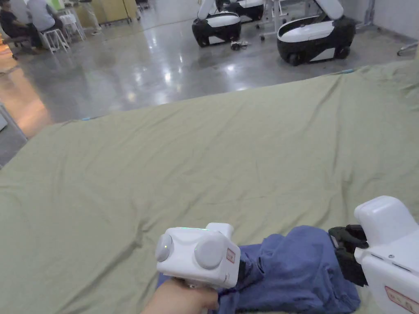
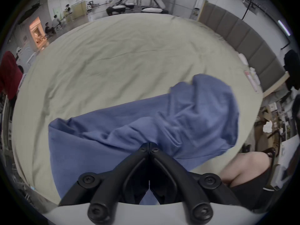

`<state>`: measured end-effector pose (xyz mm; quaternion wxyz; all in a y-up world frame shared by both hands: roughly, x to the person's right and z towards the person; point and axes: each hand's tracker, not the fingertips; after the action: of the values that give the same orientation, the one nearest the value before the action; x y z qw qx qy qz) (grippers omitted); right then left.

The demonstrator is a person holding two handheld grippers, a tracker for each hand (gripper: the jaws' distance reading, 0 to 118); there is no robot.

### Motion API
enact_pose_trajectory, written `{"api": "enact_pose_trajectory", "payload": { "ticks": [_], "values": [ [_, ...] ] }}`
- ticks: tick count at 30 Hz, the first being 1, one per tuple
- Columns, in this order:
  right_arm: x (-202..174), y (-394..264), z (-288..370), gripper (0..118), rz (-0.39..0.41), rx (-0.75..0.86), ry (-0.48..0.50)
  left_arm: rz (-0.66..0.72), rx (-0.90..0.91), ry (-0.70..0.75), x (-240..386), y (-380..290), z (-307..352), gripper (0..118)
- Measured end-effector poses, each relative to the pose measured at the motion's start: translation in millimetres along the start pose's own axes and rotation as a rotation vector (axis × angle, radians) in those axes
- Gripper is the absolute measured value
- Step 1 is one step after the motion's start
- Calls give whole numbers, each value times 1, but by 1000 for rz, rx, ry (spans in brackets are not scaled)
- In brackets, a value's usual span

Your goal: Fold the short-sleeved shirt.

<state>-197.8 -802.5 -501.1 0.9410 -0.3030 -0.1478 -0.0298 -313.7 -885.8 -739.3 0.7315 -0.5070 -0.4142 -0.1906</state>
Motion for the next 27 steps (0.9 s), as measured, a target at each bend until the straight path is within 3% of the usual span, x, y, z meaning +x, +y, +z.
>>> {"api": "enact_pose_trajectory", "payload": {
  "ticks": [4, 7, 8, 9, 10, 11, 12, 15, 19, 21, 25, 27],
  "values": [
    [-5, -1, 2, 0, 17, 0, 17, 20, 77, -154, -24, -11, 58, 0],
    [-8, -3, 3, 0, 29, -3, 29, 119, 173, -265, -95, -25, 90, 0],
    [-9, -2, 2, 0, 27, -9, 37, 162, 212, -309, -122, -32, 98, 8],
    [-10, -2, 2, 0, 20, -15, 46, 200, 232, -329, -150, -40, 101, 29],
    [-11, -1, 1, 0, 14, -20, 52, 225, 247, -345, -172, -47, 101, 58],
    [-12, 0, 0, 0, 13, -24, 59, 265, 238, -350, -198, -52, 96, 96],
    [-15, 1, -1, 0, 15, -28, 59, 305, 191, -368, -220, -59, 88, 109],
    [-23, 5, -4, 0, 28, -38, 65, 435, 129, -514, -268, -76, 54, 111],
    [-33, 7, -8, 0, 29, -41, 65, 582, 75, -657, -286, -86, 4, 111],
    [-40, 4, -12, 0, 90, -54, 14, 560, 117, -743, -280, -82, -10, 111],
    [-43, 1, -19, 0, 59, -89, 43, 558, 157, -839, -261, -70, -27, 110],
    [-46, 0, -22, 0, 61, -96, 39, 451, 144, -797, -244, -63, -27, 105]
  ]
}}
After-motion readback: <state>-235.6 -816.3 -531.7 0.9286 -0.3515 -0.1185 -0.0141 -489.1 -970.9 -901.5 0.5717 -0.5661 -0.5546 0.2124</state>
